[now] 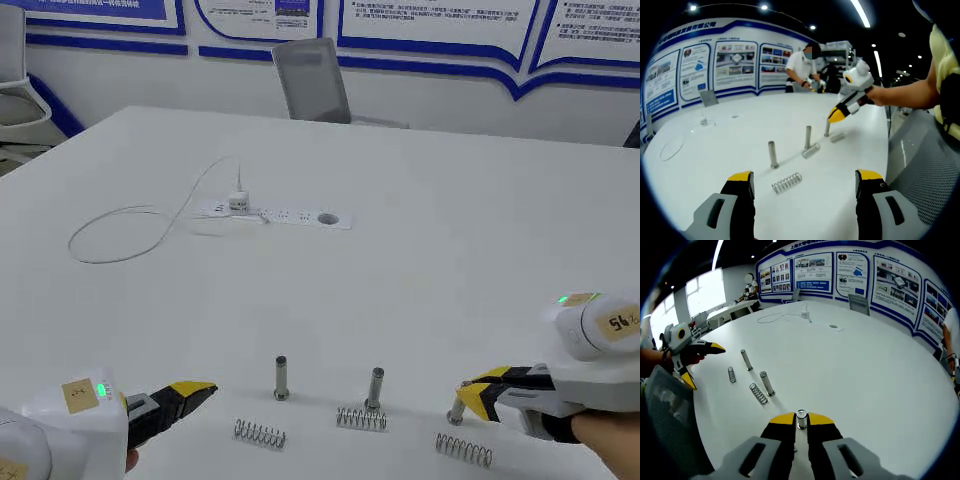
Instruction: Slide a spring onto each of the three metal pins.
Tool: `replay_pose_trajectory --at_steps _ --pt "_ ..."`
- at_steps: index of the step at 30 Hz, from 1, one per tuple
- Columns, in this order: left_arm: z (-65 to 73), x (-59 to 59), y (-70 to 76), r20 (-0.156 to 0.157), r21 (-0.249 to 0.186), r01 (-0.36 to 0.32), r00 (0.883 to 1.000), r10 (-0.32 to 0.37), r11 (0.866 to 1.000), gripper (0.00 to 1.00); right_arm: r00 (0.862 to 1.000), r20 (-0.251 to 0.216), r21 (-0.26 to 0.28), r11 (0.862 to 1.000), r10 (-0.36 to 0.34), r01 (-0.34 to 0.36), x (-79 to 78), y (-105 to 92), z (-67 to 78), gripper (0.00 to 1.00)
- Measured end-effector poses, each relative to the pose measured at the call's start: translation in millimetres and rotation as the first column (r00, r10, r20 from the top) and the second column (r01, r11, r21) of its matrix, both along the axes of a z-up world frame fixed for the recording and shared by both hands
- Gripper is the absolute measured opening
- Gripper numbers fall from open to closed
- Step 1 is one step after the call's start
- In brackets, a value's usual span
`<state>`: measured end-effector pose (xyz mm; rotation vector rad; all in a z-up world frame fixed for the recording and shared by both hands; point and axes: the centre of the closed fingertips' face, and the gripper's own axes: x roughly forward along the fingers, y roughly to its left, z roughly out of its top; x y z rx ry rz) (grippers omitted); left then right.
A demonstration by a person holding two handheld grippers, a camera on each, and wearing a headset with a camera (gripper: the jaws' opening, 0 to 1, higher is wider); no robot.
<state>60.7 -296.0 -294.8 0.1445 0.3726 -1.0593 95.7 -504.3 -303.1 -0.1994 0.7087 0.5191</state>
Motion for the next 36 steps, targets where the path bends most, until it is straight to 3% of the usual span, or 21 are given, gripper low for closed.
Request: replay_pose_trajectory --at_steps 13,22,31,36 --pt "1.5 -0.2 -0.2 0.005 0.002 0.000 1.000 0.000 1.000 0.85 1.000 0.019 0.002 1.000 0.014 -0.014 -2.1 -0.9 4.1 0.14" --pt "2.2 1.4 1.6 0.008 0.002 -0.005 1.000 0.005 1.000 0.85 0.999 0.017 -0.014 0.999 0.029 -0.029 -8.7 -15.9 3.7 0.15" --pt "3.8 2.1 -0.2 0.011 0.001 -0.001 1.000 0.001 1.000 0.85 0.993 -0.021 -0.016 0.993 0.117 -0.118 -24.7 -17.3 -6.7 0.16" --pt "4.9 2.3 -1.2 0.012 0.001 0.000 1.000 0.000 1.000 0.85 0.980 -0.042 -0.019 0.980 0.196 -0.197 -33.9 -11.7 -13.8 0.17"
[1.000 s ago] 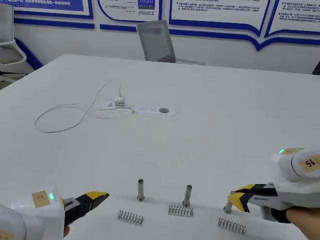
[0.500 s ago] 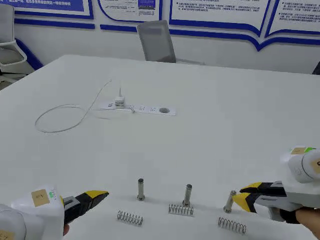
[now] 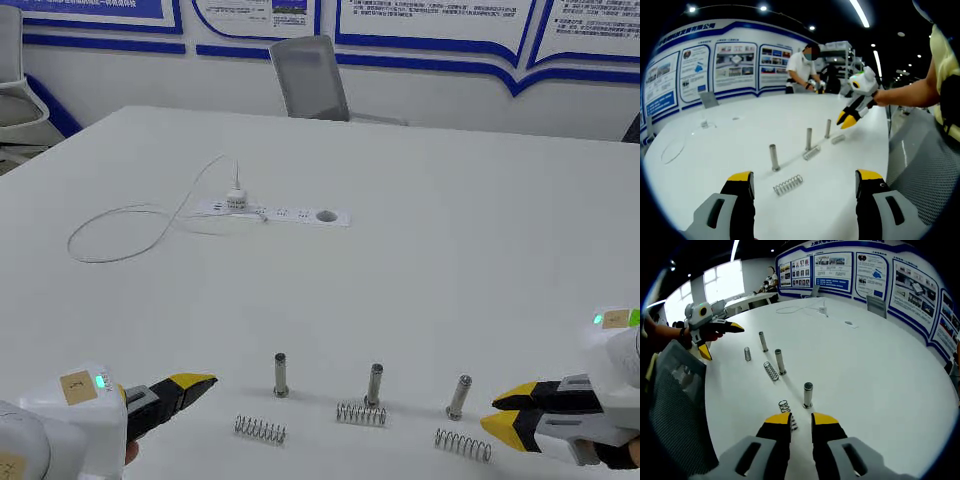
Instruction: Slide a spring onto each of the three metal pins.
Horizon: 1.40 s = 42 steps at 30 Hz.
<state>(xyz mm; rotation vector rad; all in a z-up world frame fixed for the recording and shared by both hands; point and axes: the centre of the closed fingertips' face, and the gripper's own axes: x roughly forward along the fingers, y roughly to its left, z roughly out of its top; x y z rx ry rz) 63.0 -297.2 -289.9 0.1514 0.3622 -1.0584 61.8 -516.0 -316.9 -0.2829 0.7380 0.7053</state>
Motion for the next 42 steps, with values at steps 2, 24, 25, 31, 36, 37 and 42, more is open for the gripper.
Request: replay_pose_trajectory --at_steps 2,24,25,31,36,37,42 --pt "0.1 0.0 0.0 0.000 -0.001 0.000 1.000 0.000 1.000 0.85 1.000 -0.006 -0.006 1.000 0.030 -0.030 -3.2 2.1 -3.3 0.17" --pt "0.0 -0.5 -0.9 -0.003 0.001 0.005 1.000 -0.005 1.000 0.84 0.966 -0.060 -0.072 0.964 0.252 -0.256 -12.0 8.2 -30.5 0.14" --pt "0.0 -0.8 -1.0 -0.004 0.001 0.005 1.000 -0.005 1.000 0.84 0.965 -0.062 -0.072 0.963 0.257 -0.261 -11.9 8.1 -31.3 0.14" --pt "-0.2 -2.1 -1.1 -0.007 0.003 0.007 1.000 -0.007 1.000 0.84 0.961 -0.072 -0.076 0.959 0.267 -0.273 -11.4 7.3 -34.8 0.13" --pt "-0.5 -2.9 -1.1 -0.009 0.004 0.009 1.000 -0.009 1.000 0.84 0.960 -0.076 -0.072 0.959 0.270 -0.275 -10.4 8.0 -35.2 0.12" --pt "-0.5 -2.9 -1.0 -0.009 0.004 0.009 1.000 -0.009 1.000 0.83 0.960 -0.078 -0.073 0.959 0.269 -0.274 -10.2 8.0 -35.4 0.12" --pt "0.6 -4.9 -1.5 -0.008 0.002 0.013 1.000 -0.013 1.000 0.83 0.959 -0.076 -0.077 0.958 0.272 -0.278 -12.5 10.0 -31.9 0.11"
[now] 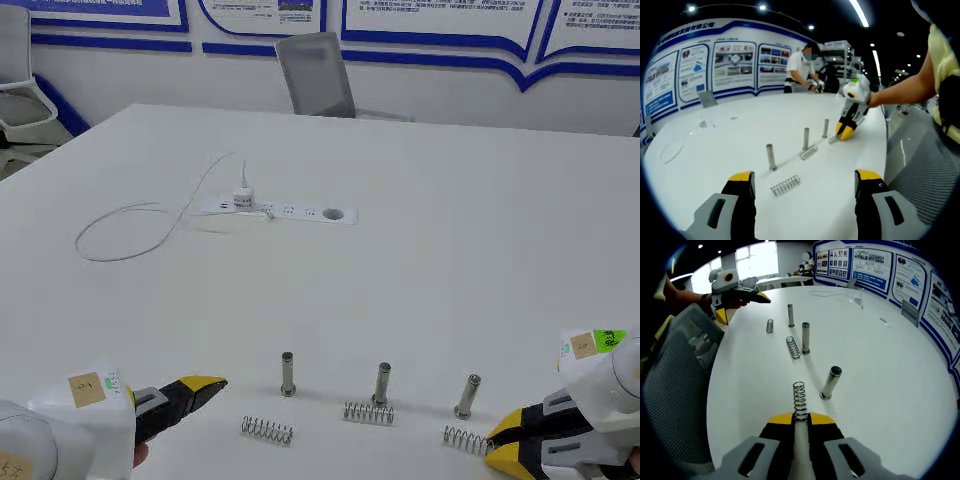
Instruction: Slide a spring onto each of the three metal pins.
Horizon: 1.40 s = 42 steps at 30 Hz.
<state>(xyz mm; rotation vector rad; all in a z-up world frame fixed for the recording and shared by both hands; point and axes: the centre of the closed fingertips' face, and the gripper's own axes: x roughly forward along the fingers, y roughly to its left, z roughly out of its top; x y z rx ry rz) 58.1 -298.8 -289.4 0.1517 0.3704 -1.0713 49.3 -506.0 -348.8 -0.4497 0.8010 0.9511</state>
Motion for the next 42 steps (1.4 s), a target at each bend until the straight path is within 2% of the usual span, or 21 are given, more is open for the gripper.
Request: replay_pose_trajectory --at_steps 8,15,21,26,36,42 --pt "2.6 -5.7 -5.7 0.001 -0.006 0.023 1.000 -0.023 1.000 0.80 0.999 0.008 -0.006 0.999 0.033 -0.033 -8.0 9.6 11.9 0.11" --pt "2.7 -14.7 -22.6 -0.007 -0.013 0.083 0.996 -0.084 0.996 0.74 0.996 0.022 -0.013 0.996 0.087 -0.087 -11.4 24.2 27.5 0.11" --pt "2.9 -21.0 -44.3 -0.006 -0.013 0.162 0.987 -0.163 0.987 0.67 0.990 0.036 -0.020 0.990 0.137 -0.136 -10.7 38.6 38.7 0.11" --pt "5.7 -21.2 -57.3 -0.003 -0.018 0.206 0.979 -0.206 0.978 0.63 0.986 0.036 -0.022 0.986 0.165 -0.164 -10.8 47.0 44.0 0.11" --pt "14.3 -18.1 -79.2 0.024 -0.021 0.275 0.961 -0.275 0.961 0.51 0.976 0.043 -0.024 0.977 0.212 -0.211 -12.7 64.6 51.6 0.11" --pt "16.1 -17.3 -86.9 0.042 -0.014 0.305 0.952 -0.304 0.952 0.43 0.969 0.040 -0.025 0.970 0.242 -0.241 -14.1 74.7 54.4 0.11"
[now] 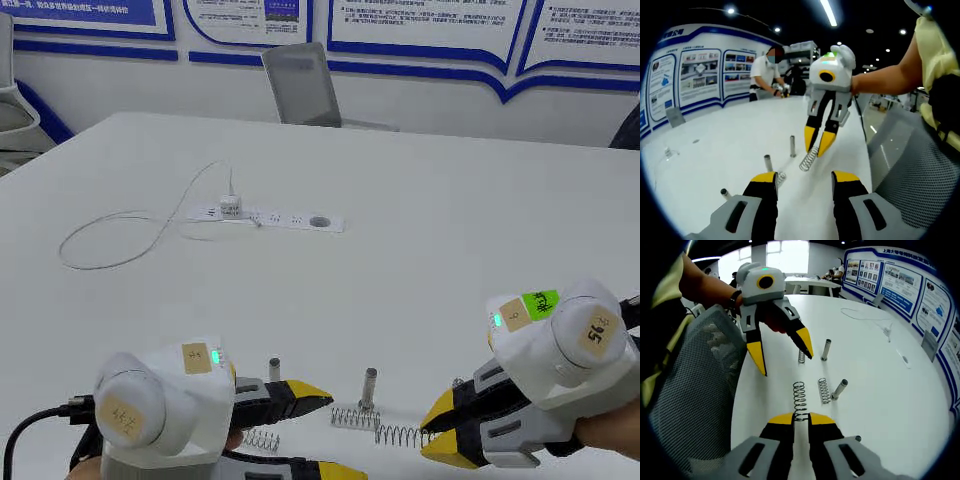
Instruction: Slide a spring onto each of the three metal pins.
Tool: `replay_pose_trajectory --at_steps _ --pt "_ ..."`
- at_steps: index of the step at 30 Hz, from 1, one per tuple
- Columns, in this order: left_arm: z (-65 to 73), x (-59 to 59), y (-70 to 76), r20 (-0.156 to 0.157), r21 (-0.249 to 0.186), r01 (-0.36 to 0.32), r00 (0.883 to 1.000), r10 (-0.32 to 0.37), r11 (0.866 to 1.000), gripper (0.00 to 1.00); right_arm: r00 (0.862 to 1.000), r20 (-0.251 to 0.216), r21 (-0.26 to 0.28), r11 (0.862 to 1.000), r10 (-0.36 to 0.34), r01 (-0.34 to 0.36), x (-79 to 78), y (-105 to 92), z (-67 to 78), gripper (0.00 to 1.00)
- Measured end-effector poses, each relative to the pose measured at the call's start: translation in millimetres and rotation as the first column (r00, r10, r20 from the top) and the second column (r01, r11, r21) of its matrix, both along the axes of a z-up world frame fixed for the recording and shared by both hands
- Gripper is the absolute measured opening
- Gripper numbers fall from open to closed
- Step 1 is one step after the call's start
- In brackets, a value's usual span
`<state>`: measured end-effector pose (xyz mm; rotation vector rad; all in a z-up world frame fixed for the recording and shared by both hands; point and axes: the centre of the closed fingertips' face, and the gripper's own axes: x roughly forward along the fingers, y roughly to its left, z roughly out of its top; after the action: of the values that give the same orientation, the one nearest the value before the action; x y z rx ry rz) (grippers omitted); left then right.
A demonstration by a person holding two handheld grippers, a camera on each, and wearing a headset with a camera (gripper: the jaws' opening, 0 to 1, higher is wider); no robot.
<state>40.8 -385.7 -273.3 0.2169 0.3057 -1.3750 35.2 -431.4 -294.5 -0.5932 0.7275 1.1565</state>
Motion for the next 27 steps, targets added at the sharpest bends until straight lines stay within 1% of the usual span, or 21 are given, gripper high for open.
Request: replay_pose_trajectory --at_steps 8,13,17,23,27 --pt "-1.9 -0.6 -6.4 0.023 0.008 0.032 0.999 -0.032 0.999 0.32 0.999 0.007 0.001 0.999 0.033 -0.033 -1.5 10.1 3.1 0.11" --pt "-3.8 -3.9 -10.5 0.029 0.014 0.057 0.998 -0.057 0.998 0.26 0.999 0.004 -0.001 0.999 0.047 -0.047 -3.1 13.2 3.4 0.11" --pt "-4.6 -5.8 -12.9 0.043 0.024 0.071 0.996 -0.072 0.997 0.24 0.998 0.001 -0.005 0.998 0.059 -0.059 -4.8 16.0 3.7 0.11" --pt "-6.6 -7.0 -13.8 0.054 0.034 0.083 0.995 -0.085 0.996 0.19 0.997 0.003 -0.005 0.997 0.072 -0.072 -5.7 19.2 5.7 0.11" --pt "-8.1 -8.5 -14.5 0.071 0.045 0.093 0.993 -0.096 0.995 0.14 0.997 0.002 -0.007 0.997 0.083 -0.083 -7.8 21.3 8.0 0.11"
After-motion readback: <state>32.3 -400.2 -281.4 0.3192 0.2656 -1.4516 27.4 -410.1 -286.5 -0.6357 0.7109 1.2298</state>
